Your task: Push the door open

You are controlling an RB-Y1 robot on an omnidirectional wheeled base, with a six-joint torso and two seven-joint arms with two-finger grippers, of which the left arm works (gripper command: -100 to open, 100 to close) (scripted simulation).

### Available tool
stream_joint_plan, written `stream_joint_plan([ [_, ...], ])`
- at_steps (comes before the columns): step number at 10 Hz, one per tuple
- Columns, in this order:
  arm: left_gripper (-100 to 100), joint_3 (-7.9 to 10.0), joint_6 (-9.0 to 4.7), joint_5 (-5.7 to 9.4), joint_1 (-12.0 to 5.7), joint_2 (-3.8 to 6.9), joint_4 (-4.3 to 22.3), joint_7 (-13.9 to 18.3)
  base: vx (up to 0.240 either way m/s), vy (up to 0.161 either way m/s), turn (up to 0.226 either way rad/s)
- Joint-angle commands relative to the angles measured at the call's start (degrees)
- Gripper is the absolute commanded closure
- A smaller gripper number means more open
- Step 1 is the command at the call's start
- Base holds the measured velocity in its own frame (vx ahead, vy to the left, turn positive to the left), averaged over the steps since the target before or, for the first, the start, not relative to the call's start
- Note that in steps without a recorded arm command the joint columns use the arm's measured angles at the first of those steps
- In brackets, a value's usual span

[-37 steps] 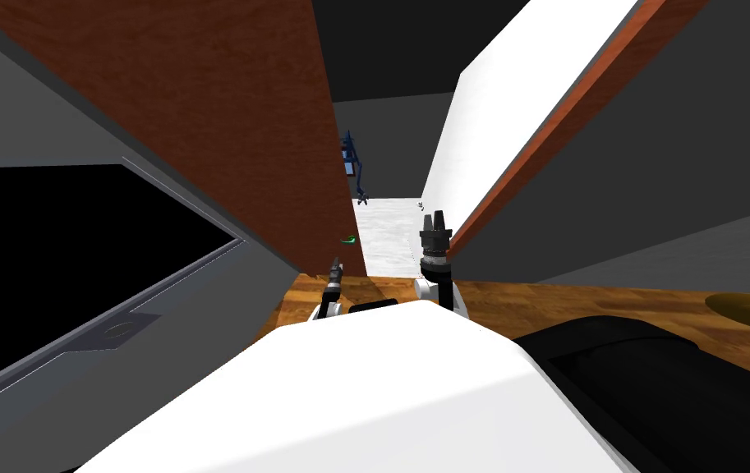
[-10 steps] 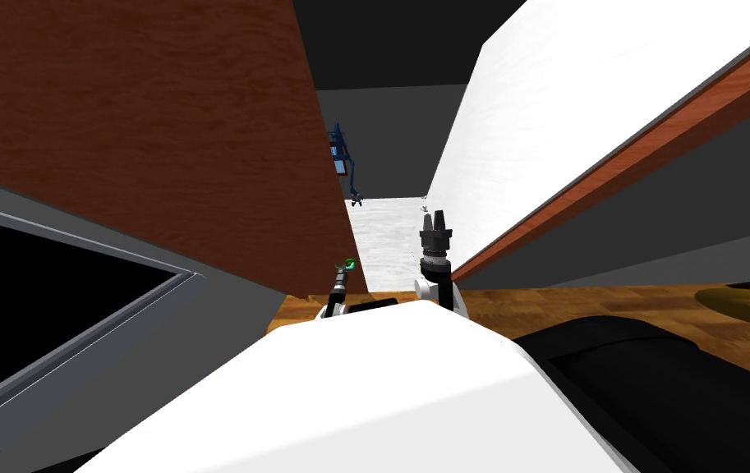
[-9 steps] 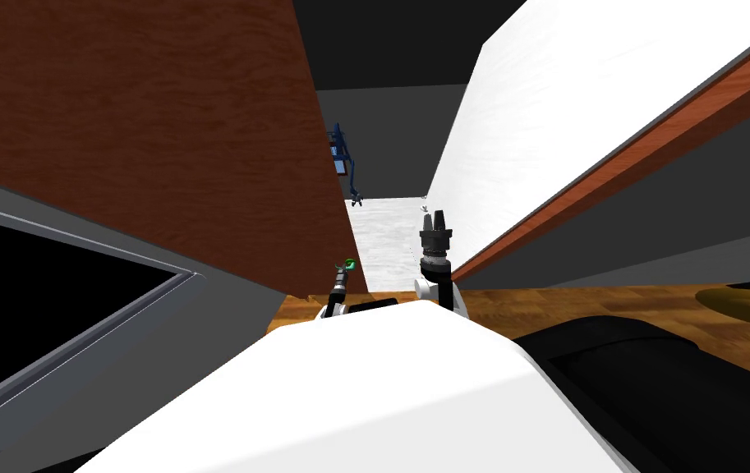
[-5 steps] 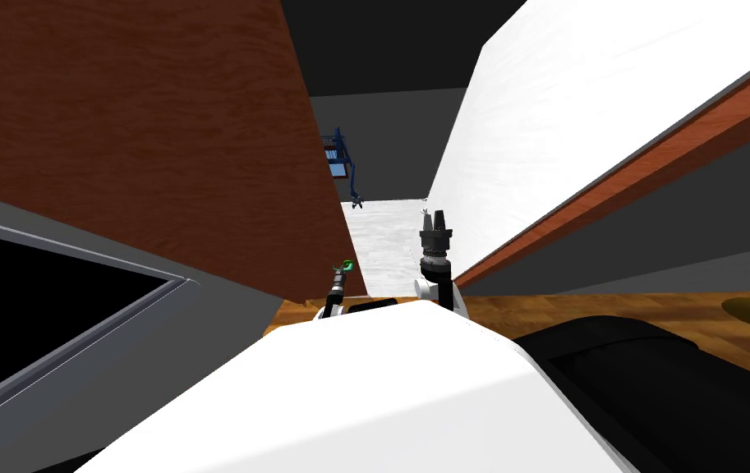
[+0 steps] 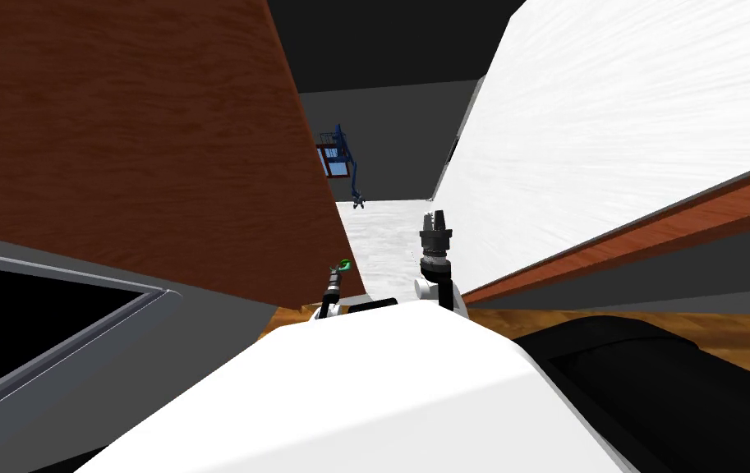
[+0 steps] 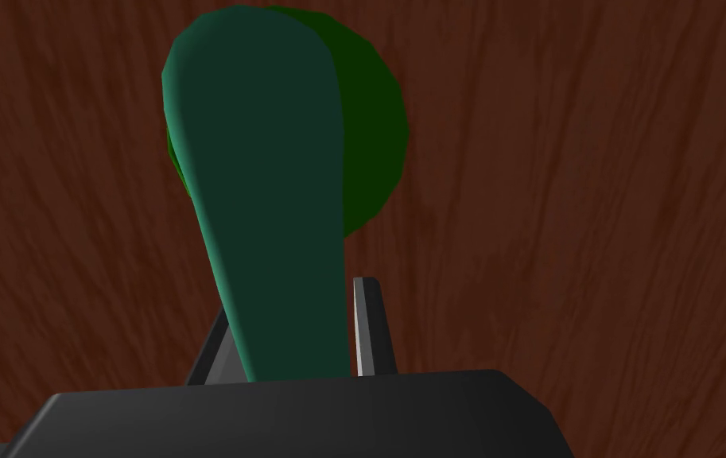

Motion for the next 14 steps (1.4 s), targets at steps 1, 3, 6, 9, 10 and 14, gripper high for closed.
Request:
stream_joint_plan([
  [1, 100, 1.94, 0.11, 0.73, -0.23, 0.79, -0.41, -0.51, 0.198, -0.113, 0.084],
  [3, 100, 3.16, 0.08, 1.24, -0.4, 0.92, -0.17, -0.84, 0.154, -0.077, 0.052],
  [6, 100, 5.24, 0.03, 2.1, -0.71, 0.87, 0.22, -1.41, 0.156, -0.082, 0.074],
  [9, 100, 6.46, 0.0, 2.61, -0.88, 0.7, 0.46, -1.75, 0.138, -0.084, 0.053],
  [10, 100, 7.65, -0.03, 3.1, -1.06, 0.43, 0.69, -2.08, 0.131, -0.072, 0.061],
  [14, 100, 10.4, -0.1, 4.25, -1.46, -0.67, 1.21, -2.83, 0.179, -0.101, 0.087],
])
